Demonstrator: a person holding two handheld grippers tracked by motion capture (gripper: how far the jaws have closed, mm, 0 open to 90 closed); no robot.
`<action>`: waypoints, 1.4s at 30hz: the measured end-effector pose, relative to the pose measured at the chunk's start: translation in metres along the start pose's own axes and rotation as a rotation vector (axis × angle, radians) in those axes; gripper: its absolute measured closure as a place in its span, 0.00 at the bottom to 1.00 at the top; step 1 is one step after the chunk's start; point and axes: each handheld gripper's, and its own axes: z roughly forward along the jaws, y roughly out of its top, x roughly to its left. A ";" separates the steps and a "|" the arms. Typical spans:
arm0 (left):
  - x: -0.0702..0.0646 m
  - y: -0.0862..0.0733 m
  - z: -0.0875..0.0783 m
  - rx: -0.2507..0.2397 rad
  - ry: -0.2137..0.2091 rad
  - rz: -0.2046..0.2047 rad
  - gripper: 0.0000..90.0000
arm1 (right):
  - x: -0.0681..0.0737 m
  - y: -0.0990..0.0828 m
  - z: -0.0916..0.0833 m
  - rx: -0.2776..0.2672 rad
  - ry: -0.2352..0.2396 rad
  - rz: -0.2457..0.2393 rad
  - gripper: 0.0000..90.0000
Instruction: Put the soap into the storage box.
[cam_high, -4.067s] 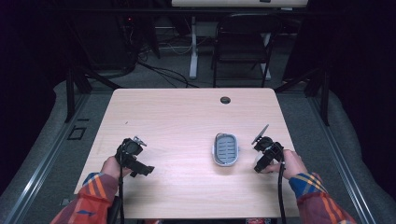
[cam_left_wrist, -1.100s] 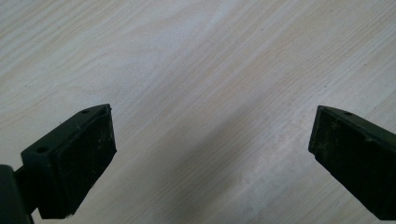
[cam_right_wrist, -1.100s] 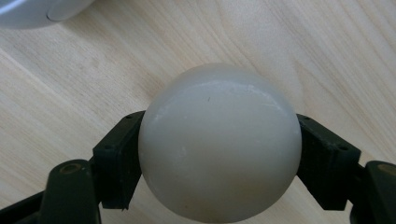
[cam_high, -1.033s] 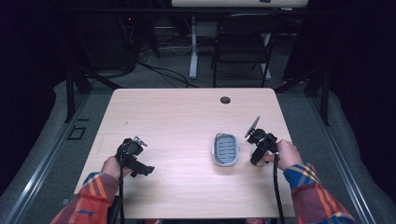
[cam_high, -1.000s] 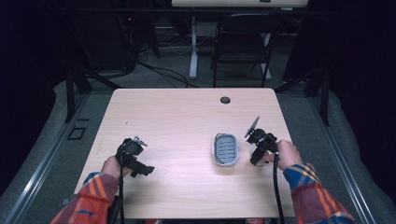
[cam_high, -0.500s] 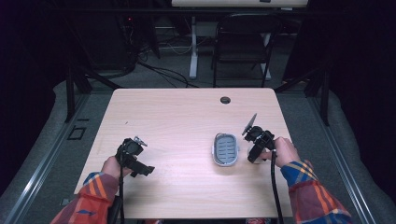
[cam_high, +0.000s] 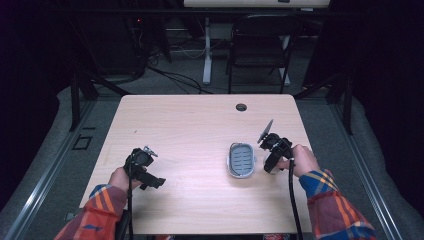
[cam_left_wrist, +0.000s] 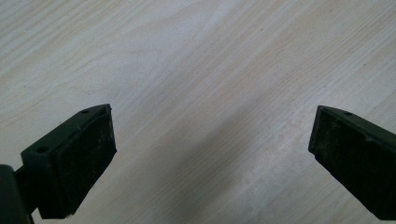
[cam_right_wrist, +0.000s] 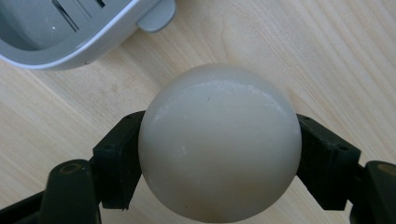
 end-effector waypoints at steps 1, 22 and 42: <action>0.000 0.000 0.000 0.000 0.000 -0.001 0.01 | 0.000 0.000 0.000 -0.004 0.001 -0.002 0.27; 0.000 0.000 0.000 0.000 -0.002 -0.001 0.01 | 0.000 0.013 -0.012 -0.003 -0.007 -0.014 0.27; 0.000 0.000 0.001 0.004 -0.005 -0.003 0.01 | 0.002 0.027 -0.030 -0.003 -0.014 -0.040 0.27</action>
